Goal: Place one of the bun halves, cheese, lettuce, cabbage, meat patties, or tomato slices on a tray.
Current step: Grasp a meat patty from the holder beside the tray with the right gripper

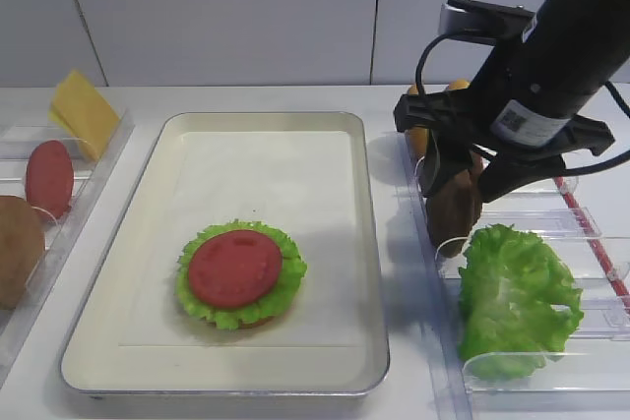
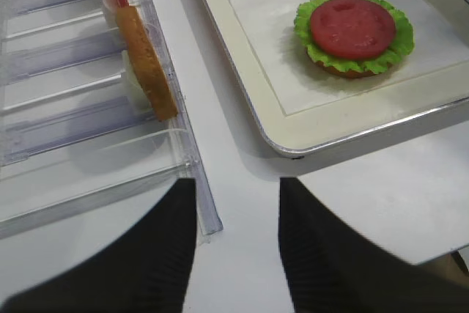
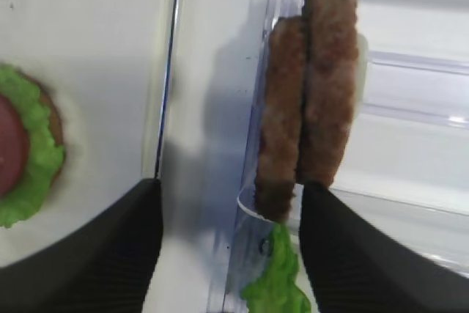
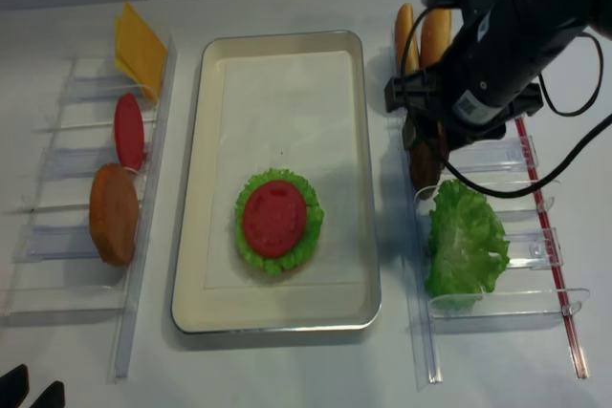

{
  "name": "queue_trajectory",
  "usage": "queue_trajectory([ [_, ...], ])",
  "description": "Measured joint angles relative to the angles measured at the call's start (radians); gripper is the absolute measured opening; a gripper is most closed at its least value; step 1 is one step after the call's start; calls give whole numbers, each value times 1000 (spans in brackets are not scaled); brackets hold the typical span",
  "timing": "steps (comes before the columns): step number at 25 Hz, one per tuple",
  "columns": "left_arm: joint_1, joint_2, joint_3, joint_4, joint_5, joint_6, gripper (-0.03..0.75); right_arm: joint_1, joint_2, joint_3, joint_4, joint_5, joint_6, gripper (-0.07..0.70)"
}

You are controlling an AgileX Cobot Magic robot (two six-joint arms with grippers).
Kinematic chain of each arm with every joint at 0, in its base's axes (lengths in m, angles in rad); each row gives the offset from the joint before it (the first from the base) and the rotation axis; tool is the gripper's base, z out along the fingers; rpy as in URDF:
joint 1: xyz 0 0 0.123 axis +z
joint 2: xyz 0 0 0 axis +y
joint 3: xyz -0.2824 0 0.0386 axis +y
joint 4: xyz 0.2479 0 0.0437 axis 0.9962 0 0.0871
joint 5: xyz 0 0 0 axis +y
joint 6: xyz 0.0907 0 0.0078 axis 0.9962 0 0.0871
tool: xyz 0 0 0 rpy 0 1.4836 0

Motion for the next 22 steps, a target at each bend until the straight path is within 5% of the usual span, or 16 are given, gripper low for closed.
queue_trajectory([
  [22,0,0,0,0,0,0,269,0,61,-10,28,30,11,393],
])
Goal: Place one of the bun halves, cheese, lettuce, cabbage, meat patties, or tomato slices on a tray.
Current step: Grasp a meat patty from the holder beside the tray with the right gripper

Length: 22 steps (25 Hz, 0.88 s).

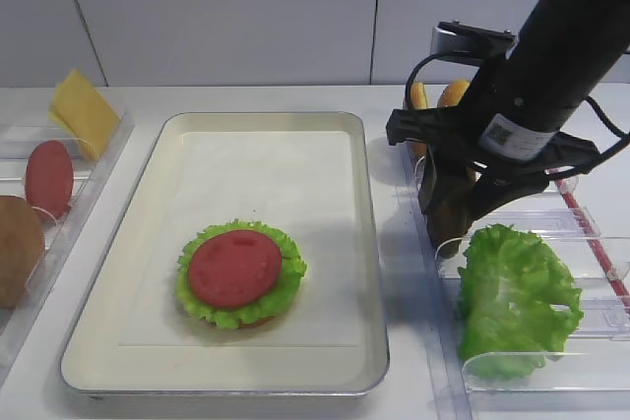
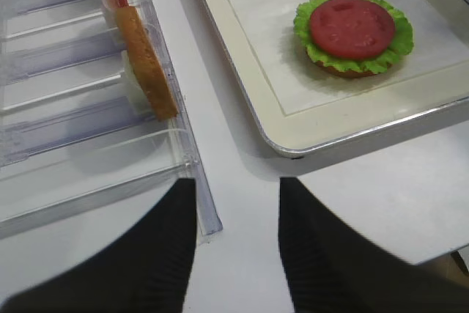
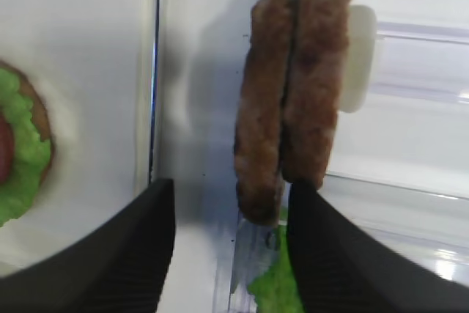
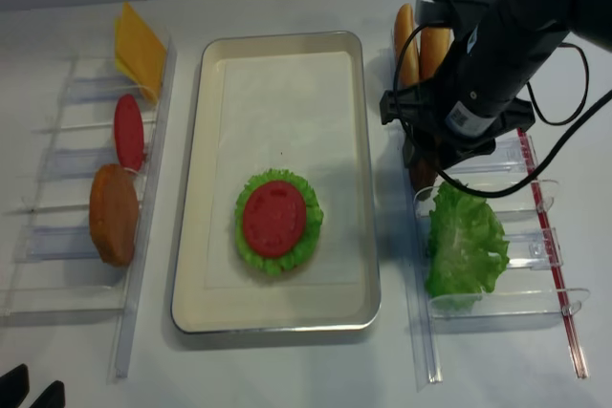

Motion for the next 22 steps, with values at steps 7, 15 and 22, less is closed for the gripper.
queue_trajectory([
  [7,0,0,0,0,0,0,269,0,8,-13,-4,19,9,388],
  [15,0,0,0,0,0,0,269,0,10,-13,-34,17,48,286],
  [22,0,0,0,0,0,0,269,0,10,-13,-64,17,89,206],
])
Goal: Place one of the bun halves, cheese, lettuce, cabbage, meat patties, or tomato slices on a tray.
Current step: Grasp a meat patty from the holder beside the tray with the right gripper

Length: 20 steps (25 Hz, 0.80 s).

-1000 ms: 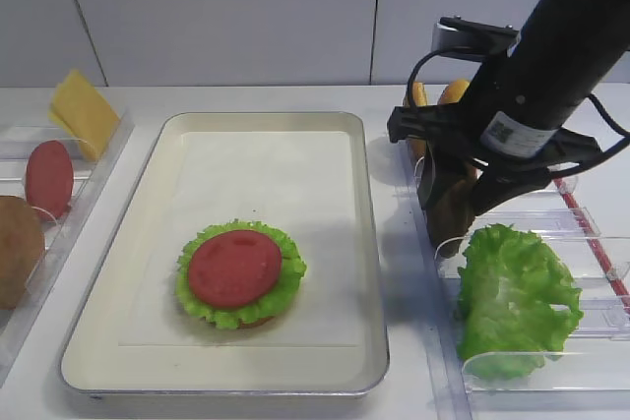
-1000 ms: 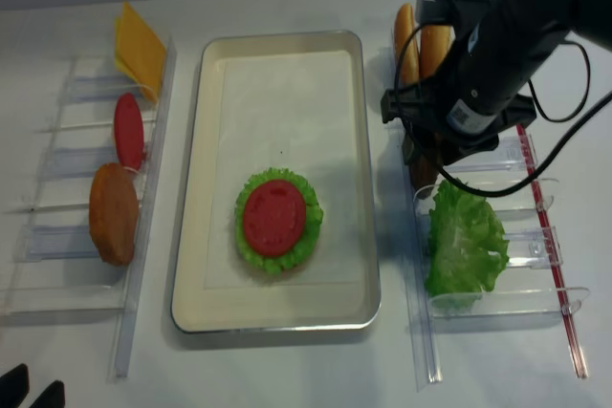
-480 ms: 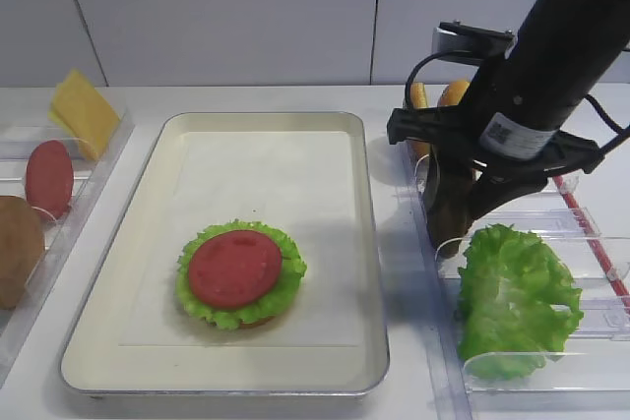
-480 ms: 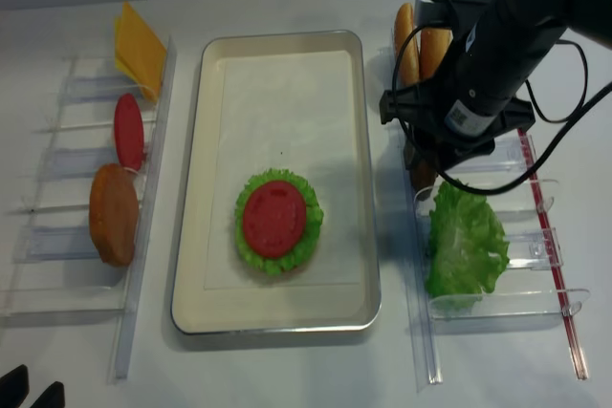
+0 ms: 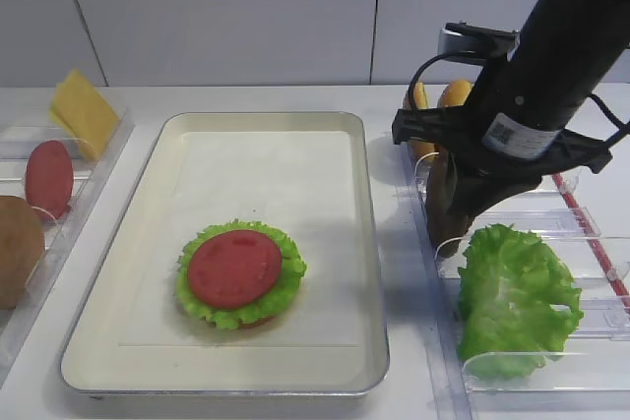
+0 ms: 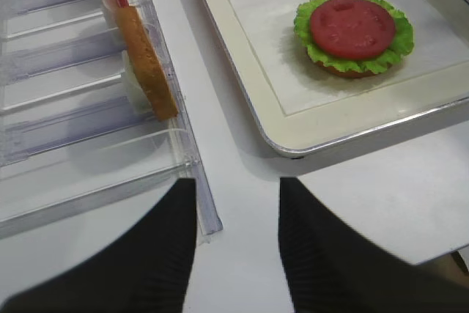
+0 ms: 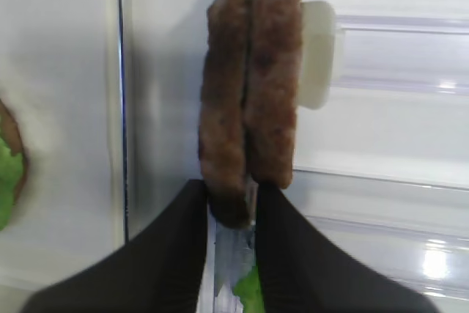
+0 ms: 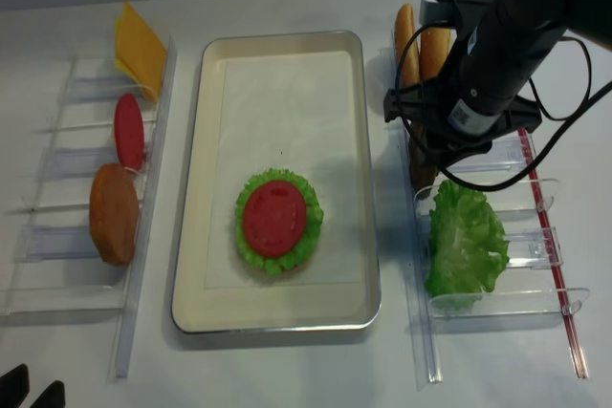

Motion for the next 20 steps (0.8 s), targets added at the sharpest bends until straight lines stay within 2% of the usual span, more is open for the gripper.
queue_trajectory([
  [3,0,0,0,0,0,0,269,0,0,0,0,0,0,153],
  [20,0,0,0,0,0,0,269,0,-51,0,-18,12,11,148],
])
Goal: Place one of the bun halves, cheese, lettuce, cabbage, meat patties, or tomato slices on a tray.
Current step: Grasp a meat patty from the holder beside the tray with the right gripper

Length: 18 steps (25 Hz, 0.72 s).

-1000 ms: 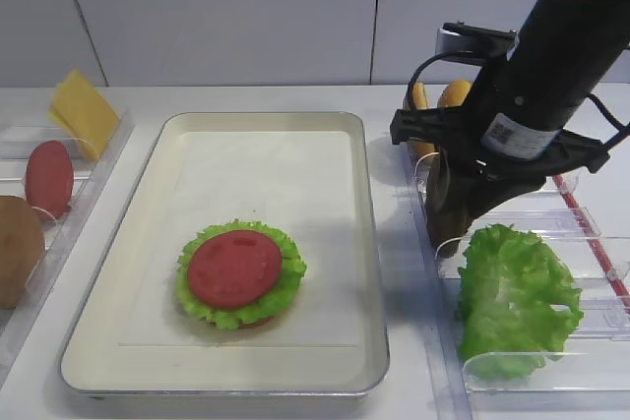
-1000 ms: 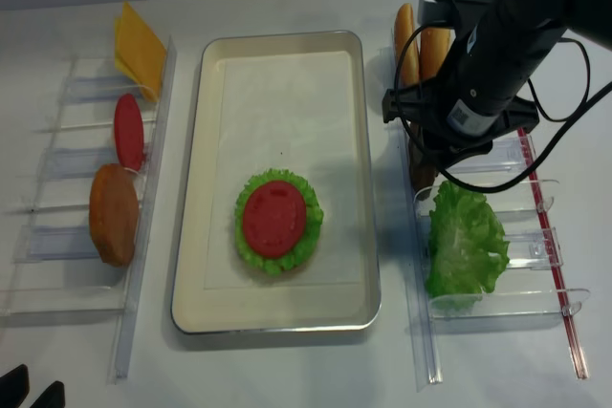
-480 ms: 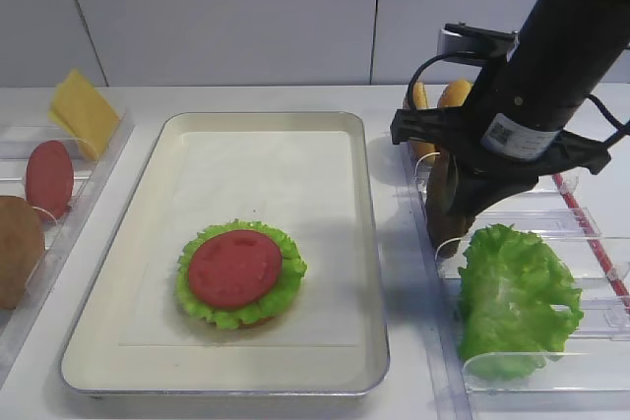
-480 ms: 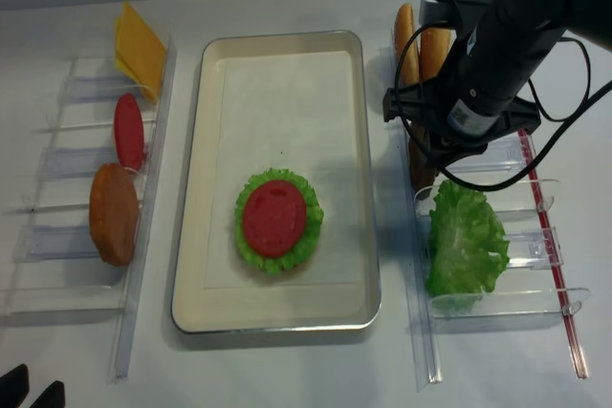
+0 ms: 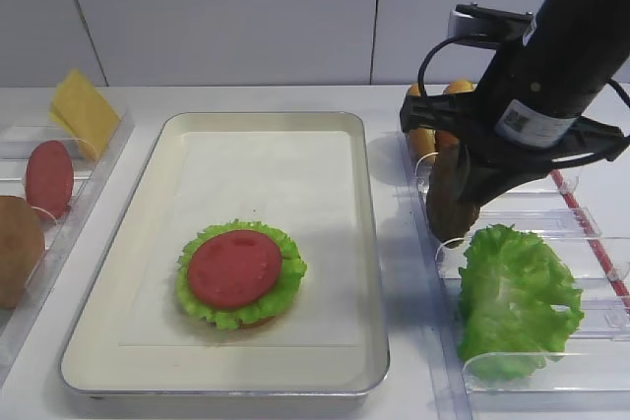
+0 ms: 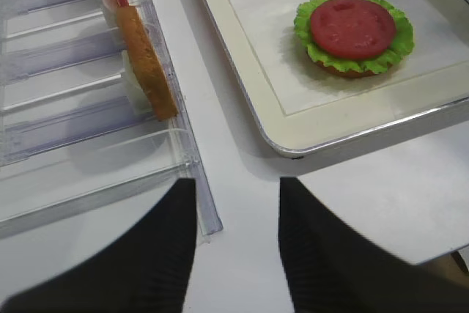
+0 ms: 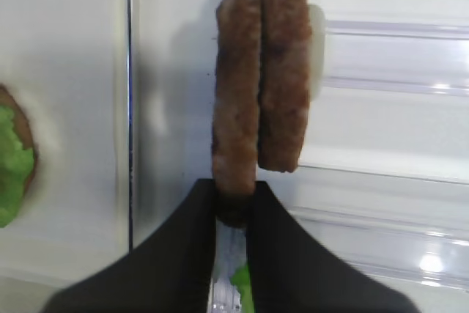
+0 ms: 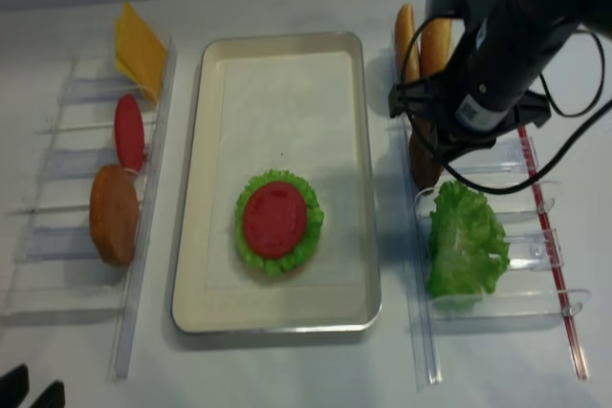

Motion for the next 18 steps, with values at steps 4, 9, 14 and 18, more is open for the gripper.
queue_trajectory([
  [4,0,0,0,0,0,0,269,0,-23,0,0,6,0,148],
  [9,0,0,0,0,0,0,269,0,-83,-2,22,28,-17,147],
  [14,0,0,0,0,0,0,269,0,-111,-74,27,105,-32,147],
  [18,0,0,0,0,0,0,269,0,-111,-125,118,131,-85,147],
])
